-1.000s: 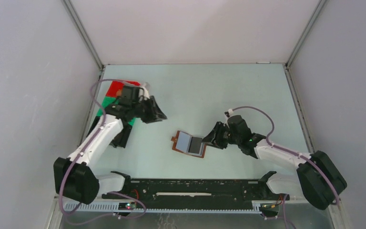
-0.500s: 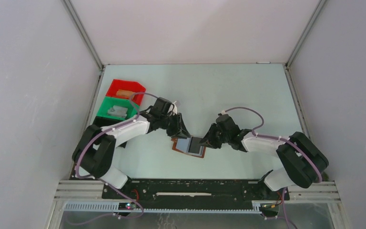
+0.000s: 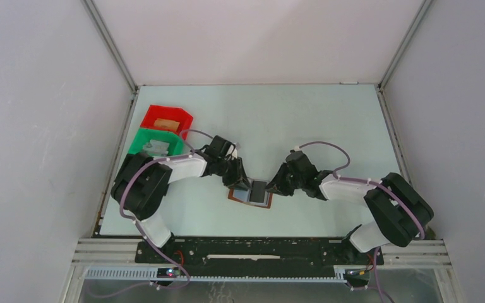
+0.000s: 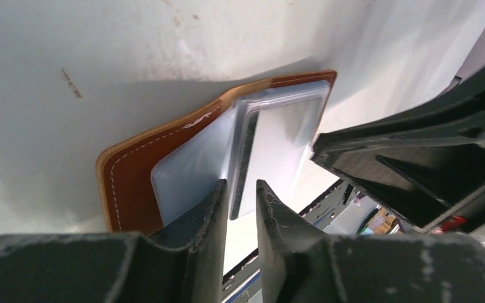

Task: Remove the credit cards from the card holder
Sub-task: Remove the credit card from the card holder.

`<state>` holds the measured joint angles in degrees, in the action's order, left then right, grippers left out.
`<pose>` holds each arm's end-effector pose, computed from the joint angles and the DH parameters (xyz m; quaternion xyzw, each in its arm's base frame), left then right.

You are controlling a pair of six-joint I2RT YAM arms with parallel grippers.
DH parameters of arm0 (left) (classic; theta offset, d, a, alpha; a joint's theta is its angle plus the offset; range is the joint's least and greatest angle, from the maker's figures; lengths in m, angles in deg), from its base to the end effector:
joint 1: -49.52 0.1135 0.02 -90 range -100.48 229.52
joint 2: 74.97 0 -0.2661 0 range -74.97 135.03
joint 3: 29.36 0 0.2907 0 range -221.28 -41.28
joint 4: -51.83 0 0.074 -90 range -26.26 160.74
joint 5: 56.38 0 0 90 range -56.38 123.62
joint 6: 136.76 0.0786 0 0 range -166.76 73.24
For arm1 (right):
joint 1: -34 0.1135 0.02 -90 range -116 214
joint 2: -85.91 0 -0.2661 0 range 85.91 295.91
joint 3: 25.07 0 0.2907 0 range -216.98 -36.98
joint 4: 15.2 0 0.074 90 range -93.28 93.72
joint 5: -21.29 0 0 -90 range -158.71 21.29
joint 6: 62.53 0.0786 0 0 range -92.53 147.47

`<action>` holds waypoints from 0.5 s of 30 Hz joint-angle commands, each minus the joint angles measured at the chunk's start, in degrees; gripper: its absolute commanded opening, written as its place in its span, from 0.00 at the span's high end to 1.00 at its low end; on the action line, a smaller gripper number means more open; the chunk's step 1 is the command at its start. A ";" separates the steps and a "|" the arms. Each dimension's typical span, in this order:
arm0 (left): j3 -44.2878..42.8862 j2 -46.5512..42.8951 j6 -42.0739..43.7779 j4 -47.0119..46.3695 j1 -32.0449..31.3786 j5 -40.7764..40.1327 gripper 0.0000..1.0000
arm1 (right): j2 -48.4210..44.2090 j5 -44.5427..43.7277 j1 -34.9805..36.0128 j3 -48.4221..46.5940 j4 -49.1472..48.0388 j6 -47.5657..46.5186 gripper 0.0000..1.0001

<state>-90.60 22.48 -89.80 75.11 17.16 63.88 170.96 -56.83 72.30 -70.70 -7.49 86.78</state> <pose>0.2838 -0.2267 0.0834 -0.0183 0.9337 -0.3546 0.0470 0.2445 0.2137 0.0834 0.1316 0.9172 0.3370 0.1669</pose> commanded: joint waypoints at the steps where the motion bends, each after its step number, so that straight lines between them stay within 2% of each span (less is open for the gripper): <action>1: 2.00 1.14 0.76 -2.56 -0.34 1.11 0.74 | -4.02 -3.77 0.69 -1.62 1.33 -0.62 0.76; 6: 3.32 1.95 -0.13 -4.43 -0.33 1.99 0.76 | -5.27 -3.31 0.68 -1.62 -0.06 -0.82 0.76; 15: 3.38 2.07 -0.54 -4.97 -0.24 1.80 0.77 | 0.50 -0.02 2.31 -1.62 -3.29 0.55 0.76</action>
<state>-87.89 24.05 -90.26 71.51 17.16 65.41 168.69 -57.86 73.42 -70.70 -7.75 86.78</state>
